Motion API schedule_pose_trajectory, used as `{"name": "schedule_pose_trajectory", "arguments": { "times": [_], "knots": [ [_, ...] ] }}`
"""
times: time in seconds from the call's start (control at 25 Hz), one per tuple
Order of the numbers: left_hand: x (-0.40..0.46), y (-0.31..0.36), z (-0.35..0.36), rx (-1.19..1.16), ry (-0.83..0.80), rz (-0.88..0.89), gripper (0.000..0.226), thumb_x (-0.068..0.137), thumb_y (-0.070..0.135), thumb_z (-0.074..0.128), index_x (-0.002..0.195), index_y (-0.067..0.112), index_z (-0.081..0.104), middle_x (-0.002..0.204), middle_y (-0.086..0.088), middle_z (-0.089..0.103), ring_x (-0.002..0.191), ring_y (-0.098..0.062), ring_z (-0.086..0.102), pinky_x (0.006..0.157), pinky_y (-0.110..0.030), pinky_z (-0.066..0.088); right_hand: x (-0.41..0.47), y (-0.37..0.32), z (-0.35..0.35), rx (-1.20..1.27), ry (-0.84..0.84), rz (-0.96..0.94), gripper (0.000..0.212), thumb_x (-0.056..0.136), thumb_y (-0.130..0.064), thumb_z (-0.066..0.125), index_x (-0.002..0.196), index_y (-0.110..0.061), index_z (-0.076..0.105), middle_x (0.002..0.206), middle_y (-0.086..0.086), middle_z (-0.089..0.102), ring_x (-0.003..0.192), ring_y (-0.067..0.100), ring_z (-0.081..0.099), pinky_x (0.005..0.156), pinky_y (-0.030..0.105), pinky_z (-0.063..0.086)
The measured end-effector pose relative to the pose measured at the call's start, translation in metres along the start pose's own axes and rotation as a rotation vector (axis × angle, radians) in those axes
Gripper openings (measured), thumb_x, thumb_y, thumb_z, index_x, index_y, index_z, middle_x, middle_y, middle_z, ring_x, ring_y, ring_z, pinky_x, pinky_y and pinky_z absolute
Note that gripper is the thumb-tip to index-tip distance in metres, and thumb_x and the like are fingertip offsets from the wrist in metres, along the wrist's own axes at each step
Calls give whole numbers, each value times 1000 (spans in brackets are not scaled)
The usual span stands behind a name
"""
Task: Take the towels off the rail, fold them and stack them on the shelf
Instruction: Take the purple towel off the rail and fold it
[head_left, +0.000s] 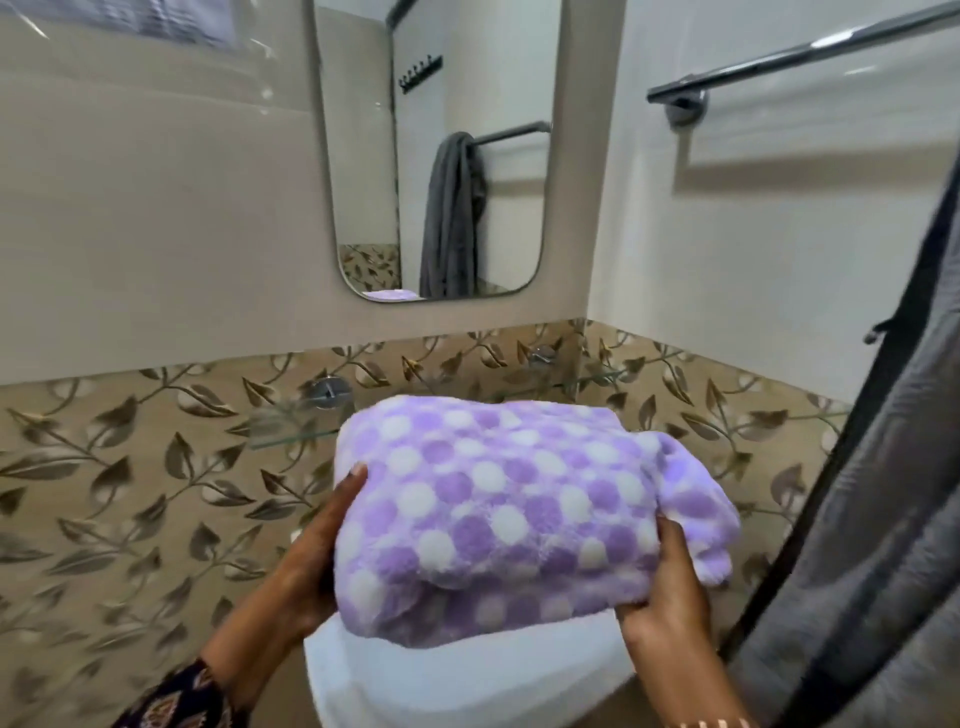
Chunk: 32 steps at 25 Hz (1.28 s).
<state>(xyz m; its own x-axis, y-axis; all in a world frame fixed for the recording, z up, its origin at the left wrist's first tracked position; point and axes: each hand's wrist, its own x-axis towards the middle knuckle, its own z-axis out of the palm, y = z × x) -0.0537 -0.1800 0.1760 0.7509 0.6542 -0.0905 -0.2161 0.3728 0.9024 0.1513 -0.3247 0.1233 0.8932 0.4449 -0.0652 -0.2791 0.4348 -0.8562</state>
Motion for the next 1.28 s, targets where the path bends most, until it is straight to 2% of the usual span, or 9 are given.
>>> {"name": "schedule_pose_trajectory", "arguments": {
  "times": [0.28,0.4,0.52,0.6,0.68,0.88,1.0,1.12,1.28],
  "knots": [
    [42,119,-61,98,111,392,44,39,51,82,70,21,75,67,3,74,63,-9,70,49,-22,55,73,-7,157,169,-119,38,51,68,-33,76,112,-10,64,102,7,70,89,24,68,66,32,56],
    [64,148,-98,254,310,429,27,82,39,54,83,18,70,71,4,74,69,-10,68,54,-20,53,99,22,207,90,-146,10,52,66,-33,79,108,-6,63,95,7,69,83,22,65,59,24,52],
    [86,153,-131,558,645,393,66,62,40,55,121,10,53,118,-19,63,97,-28,60,74,-31,50,112,72,232,-30,-78,-10,39,74,-20,76,103,-3,57,87,4,64,84,22,61,53,13,48],
    [93,148,-133,949,871,541,83,58,40,50,135,11,40,134,-23,47,118,-35,48,97,-41,40,119,100,237,-65,-61,-44,53,71,-20,78,116,-4,55,106,10,66,96,24,62,68,23,51],
    [100,142,-115,1283,731,713,84,62,57,39,136,16,41,141,-16,43,130,-32,38,109,-45,28,122,106,239,-141,-10,-92,62,70,-22,79,122,-5,51,117,15,62,100,25,61,79,31,48],
    [138,126,-111,1877,604,252,102,49,85,4,142,45,13,158,3,10,145,-23,5,111,-60,10,114,64,250,-591,235,-645,78,68,-21,70,137,-6,38,135,22,47,125,36,44,100,41,35],
    [147,129,-114,1898,561,194,101,51,88,10,143,45,5,158,3,1,145,-23,0,110,-62,9,92,46,291,-757,-224,-1041,66,72,-43,50,127,-8,52,127,14,56,120,29,49,104,39,36],
    [147,131,-114,1896,538,140,102,47,80,8,143,46,3,158,5,-2,145,-22,-1,111,-62,9,70,56,337,-1277,-790,-907,65,83,-58,43,133,-16,48,143,8,45,137,24,33,115,45,18],
    [146,129,-124,1853,523,100,97,57,87,22,143,46,1,158,6,-5,145,-21,-4,112,-60,8,93,70,338,-1537,-797,-855,74,86,-65,34,144,-19,31,157,3,21,145,18,14,117,45,3]
  ]
}}
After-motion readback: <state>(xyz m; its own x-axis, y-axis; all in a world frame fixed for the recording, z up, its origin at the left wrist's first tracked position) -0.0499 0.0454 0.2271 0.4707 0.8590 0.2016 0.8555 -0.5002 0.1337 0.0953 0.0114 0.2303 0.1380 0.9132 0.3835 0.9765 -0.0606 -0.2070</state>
